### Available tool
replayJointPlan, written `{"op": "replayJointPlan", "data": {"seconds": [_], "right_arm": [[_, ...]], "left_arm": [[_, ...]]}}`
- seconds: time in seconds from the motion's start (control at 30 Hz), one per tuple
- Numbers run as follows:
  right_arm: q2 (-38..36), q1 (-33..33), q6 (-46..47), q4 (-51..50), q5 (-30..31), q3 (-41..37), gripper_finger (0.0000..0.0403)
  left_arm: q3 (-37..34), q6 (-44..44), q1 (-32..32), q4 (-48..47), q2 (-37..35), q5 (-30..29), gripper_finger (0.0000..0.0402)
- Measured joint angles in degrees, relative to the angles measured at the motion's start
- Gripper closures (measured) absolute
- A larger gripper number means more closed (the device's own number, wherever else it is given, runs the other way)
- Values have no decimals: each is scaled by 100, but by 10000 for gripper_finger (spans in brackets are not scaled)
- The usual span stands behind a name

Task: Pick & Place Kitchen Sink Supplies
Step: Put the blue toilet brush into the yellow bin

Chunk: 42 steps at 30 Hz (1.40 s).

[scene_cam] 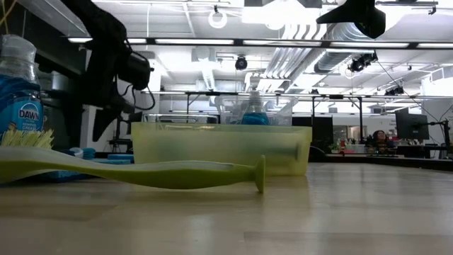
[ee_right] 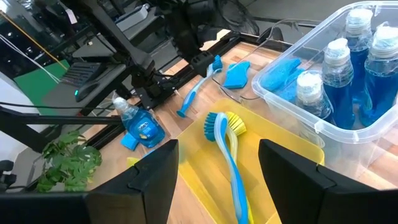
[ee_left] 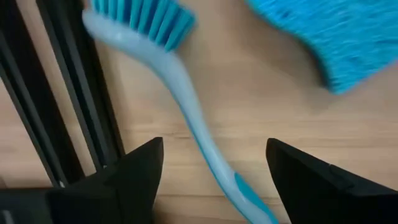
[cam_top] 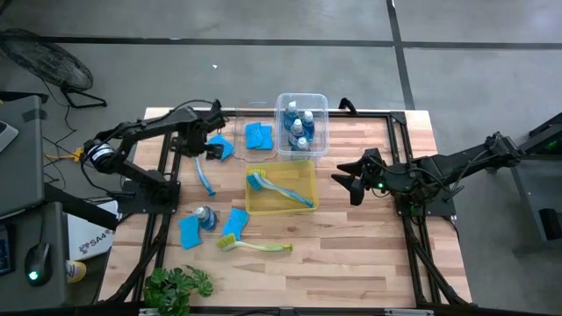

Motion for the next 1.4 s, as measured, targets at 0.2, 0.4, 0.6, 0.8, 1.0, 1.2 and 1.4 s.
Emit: {"op": "replayJointPlan", "data": {"seconds": [0.2, 0.4, 0.6, 0.8, 1.0, 1.2, 1.4], "right_arm": [[0, -2, -7, -18, 32, 0, 187], [0, -1, -4, -22, 34, 0, 187], [0, -1, -2, -33, 28, 0, 187], [0, -2, 31, -35, 10, 0, 187], [0, -1, 42, -70, 6, 0, 187], [0, -2, 44, -79, -27, 0, 187], [0, 1, 44, -79, -27, 0, 187]], "left_arm": [[-465, -575, 0, 447, 0, 24, 118], [-815, -991, 2, 1035, 0, -20, 118], [-1220, -1359, 4, 1462, -2, -109, 118], [-1560, -1453, 5, 1783, -28, 117, 162], [-1578, -1392, 0, 1840, -20, 172, 248], [-1578, -1278, 0, 1864, -15, 188, 323], [-1587, -1156, 0, 1853, -11, 197, 363]]}}
